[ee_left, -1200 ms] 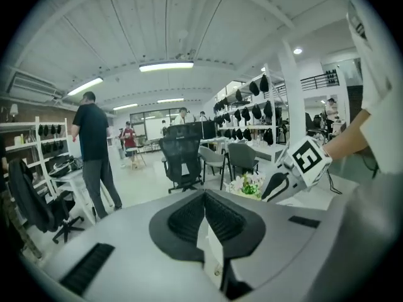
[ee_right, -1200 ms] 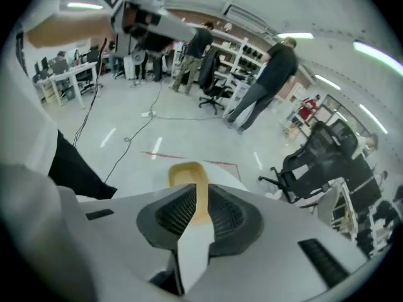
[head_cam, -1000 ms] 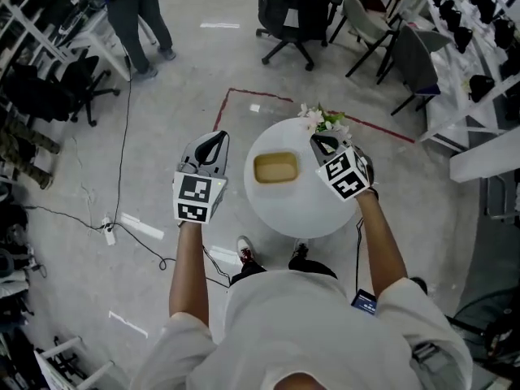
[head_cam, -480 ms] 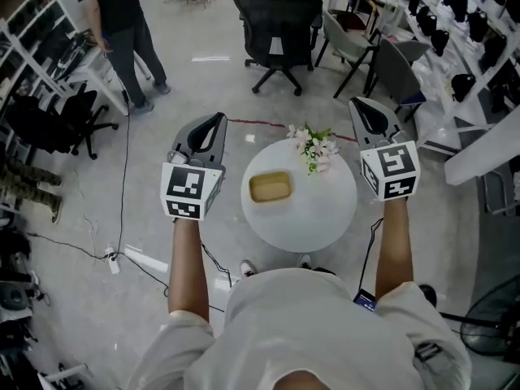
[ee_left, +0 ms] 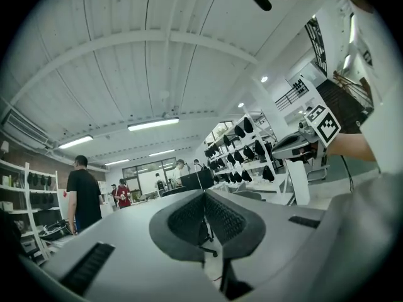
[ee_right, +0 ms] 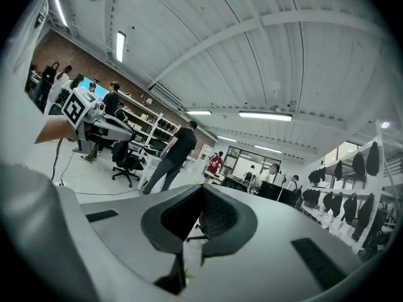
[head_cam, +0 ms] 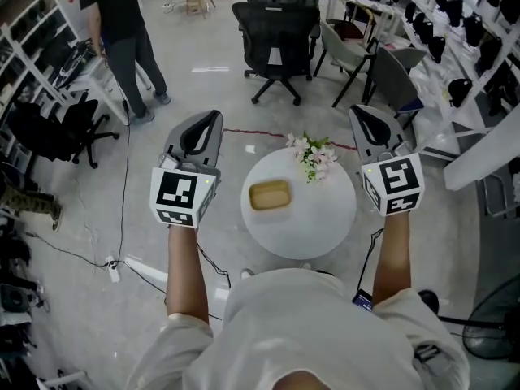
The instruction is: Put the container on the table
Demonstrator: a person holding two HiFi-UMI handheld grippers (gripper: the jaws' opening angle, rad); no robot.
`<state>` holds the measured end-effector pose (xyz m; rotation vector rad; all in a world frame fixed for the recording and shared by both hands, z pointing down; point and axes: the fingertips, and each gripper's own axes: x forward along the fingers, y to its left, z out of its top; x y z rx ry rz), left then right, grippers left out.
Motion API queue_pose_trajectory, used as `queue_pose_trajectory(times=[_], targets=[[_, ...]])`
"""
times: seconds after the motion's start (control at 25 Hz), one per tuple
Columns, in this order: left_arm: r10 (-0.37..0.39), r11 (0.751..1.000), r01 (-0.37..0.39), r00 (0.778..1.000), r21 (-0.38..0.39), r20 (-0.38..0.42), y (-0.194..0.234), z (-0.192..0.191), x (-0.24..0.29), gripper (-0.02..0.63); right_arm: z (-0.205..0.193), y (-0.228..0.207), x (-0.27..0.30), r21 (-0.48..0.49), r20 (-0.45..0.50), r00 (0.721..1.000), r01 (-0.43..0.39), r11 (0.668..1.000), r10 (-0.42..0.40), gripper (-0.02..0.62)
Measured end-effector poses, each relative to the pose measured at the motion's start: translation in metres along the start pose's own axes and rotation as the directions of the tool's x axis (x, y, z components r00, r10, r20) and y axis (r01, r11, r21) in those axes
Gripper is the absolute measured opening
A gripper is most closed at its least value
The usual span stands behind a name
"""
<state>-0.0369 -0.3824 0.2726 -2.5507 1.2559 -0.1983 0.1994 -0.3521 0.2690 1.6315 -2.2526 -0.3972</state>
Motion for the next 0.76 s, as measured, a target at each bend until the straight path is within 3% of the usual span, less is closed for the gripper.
queue_pose_trajectory(times=[0.76], targets=[[-0.038,0.999,0.039,0.997,0.016,-0.069,-0.017,-0.030,0.012,0.018,-0.041,0.003,0.013,0.049,-0.073,0.997,-0.033,0.998,0.037,0.012]])
